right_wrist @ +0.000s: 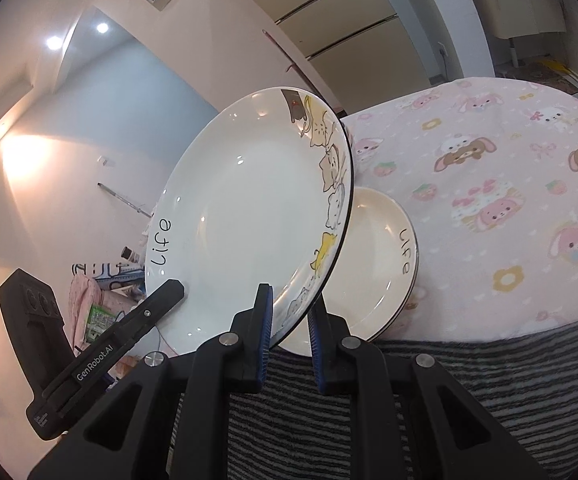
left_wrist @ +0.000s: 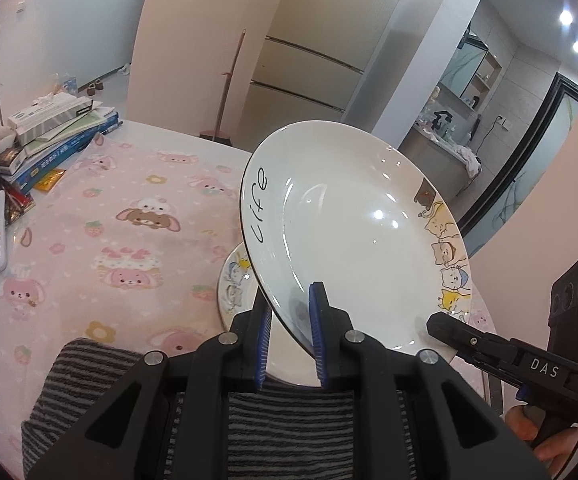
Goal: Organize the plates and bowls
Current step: 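Lift the 'Life' plate with both tools and carry it over the other plates, then lower the held plate onto the plate stack with both tools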
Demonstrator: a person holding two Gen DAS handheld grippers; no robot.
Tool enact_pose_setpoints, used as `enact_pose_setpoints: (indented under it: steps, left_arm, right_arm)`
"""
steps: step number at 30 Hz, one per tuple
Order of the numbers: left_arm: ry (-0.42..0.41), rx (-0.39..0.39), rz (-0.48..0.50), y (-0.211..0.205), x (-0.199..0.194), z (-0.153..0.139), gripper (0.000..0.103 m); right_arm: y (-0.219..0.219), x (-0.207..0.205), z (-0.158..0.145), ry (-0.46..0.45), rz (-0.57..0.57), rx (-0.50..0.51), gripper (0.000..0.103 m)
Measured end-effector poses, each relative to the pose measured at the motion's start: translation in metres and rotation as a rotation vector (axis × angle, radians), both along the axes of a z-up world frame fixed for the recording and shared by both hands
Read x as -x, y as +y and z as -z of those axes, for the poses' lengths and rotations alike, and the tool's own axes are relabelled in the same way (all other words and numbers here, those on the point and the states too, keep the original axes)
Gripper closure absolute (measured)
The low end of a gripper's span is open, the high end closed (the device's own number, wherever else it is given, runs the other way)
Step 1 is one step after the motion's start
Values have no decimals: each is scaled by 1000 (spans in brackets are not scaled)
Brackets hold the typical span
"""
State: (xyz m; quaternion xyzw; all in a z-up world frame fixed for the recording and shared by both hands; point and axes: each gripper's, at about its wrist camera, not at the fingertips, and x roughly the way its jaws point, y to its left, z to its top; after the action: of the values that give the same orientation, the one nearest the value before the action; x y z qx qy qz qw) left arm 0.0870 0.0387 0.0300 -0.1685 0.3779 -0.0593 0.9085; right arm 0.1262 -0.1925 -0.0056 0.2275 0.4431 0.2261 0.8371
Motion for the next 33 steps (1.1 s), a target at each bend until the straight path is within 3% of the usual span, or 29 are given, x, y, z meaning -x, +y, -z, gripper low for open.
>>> enact_pose_setpoints:
  steps: [10,20,33]
  left_arm:
    - [72,29,-25,17,2,38,86]
    - [129,-3,-24,14,-9,65,86]
    - [195,-45,-10,3,-22,86,86]
  right_arm:
    - [19,-4,27,50,-22,42,85]
    - [20,-16,62,121,-16,46,85]
    - [18,-19,80,175,-15,61,83]
